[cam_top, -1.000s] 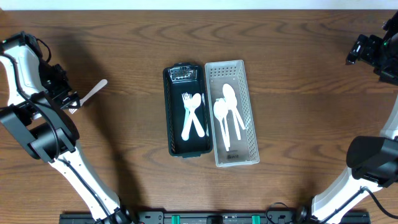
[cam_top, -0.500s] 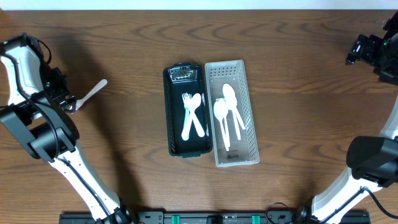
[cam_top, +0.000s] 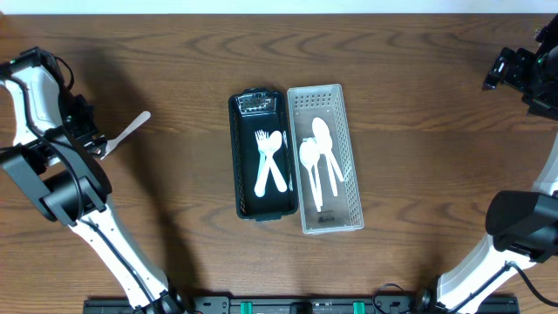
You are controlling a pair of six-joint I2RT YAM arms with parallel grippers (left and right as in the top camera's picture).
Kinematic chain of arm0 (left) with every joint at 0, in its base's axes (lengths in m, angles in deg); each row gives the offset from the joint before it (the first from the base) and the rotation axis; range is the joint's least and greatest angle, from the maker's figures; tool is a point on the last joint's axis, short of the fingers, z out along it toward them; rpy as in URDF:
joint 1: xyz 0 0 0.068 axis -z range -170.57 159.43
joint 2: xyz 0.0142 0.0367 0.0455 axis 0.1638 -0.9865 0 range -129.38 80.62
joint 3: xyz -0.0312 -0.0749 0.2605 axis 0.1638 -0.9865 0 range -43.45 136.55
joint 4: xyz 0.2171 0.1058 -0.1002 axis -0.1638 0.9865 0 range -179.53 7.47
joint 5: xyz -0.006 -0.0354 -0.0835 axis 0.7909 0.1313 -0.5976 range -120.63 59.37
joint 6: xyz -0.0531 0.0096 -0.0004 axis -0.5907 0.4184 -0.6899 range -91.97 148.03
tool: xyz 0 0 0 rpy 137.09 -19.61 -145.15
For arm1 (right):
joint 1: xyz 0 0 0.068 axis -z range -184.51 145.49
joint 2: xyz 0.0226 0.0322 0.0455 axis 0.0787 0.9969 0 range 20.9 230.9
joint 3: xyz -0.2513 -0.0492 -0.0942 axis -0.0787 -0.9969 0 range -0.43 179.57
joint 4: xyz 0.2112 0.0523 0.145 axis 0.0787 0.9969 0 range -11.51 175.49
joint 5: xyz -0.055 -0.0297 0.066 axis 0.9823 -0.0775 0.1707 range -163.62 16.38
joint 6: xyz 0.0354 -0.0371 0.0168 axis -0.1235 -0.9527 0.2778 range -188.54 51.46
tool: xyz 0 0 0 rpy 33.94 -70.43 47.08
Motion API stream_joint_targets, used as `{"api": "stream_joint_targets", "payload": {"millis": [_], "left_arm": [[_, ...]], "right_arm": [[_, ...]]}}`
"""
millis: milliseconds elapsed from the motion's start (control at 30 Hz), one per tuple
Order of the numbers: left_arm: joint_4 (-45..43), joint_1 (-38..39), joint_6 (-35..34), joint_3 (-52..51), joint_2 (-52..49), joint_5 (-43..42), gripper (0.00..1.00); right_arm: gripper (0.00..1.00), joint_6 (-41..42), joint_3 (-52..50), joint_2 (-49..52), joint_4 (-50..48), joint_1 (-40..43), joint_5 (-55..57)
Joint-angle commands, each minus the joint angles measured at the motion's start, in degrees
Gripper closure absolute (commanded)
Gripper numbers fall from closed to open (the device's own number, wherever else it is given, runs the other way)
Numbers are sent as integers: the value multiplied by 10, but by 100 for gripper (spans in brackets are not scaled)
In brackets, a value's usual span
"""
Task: Pack container
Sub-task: 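Lower the left gripper onto the fork and close on it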
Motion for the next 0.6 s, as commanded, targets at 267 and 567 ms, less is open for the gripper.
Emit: {"api": "stream_joint_targets", "payload": {"millis": [267, 567], "left_arm": [[-3, 17, 14, -5, -51, 15, 2], [-3, 17, 14, -5, -54, 17, 7]], "right_arm": [[6, 11, -2, -3, 2, 2, -4], [6, 11, -2, -3, 2, 2, -4]]}}
